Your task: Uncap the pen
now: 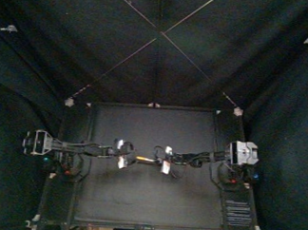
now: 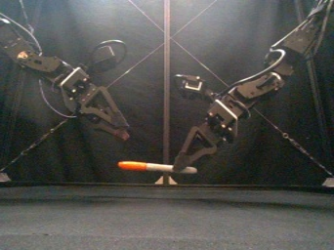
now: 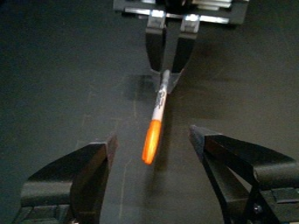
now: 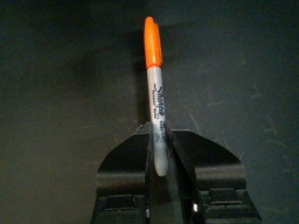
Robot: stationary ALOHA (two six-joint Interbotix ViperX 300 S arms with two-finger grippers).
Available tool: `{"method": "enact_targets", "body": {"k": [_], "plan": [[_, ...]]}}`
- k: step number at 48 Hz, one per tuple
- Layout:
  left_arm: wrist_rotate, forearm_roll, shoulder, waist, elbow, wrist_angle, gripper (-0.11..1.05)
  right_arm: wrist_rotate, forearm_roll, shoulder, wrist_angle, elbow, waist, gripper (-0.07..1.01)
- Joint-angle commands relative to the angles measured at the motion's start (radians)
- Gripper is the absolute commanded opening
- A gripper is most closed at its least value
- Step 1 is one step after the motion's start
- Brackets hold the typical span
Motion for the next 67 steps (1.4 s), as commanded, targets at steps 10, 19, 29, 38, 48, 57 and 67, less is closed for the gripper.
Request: {"method": "enact_targets", "body": {"k": [10, 19, 29, 38, 48, 57, 67], "plan": [[0.0, 0.002, 0.071, 0.0, -0.067, 0.048, 0.98, -0.002, -0.012, -0.046, 0.017, -0.037, -0.002, 0.5], [0.0, 0.002, 0.092, 0.0, -0.072, 0.046, 0.98, -0.003, -0.018, -0.061, 0.017, -0.037, -0.002, 0.5], [0.0015, 0.002, 0.11, 0.0, -0.067, 0.008, 0.96, -0.003, -0.026, -0.078, 0.017, -0.035, -0.002, 0.5], [0.0015, 0.025, 0.114, 0.0, -0.072, -0.009, 0.87, -0.002, -0.026, -0.08, 0.017, -0.034, 0.003, 0.5], [0.0015, 0.049, 0.12, 0.002, -0.069, -0.009, 0.57, -0.003, -0.028, -0.08, 0.017, -0.035, 0.002, 0.5], [0.0015, 0.058, 0.109, 0.011, -0.057, -0.009, 0.44, -0.002, -0.032, -0.104, 0.017, -0.014, 0.0, 0.5], [0.0015, 0.066, 0.067, 0.012, -0.006, -0.015, 0.45, 0.003, -0.032, -0.181, 0.009, 0.067, -0.005, 0.5]]}}
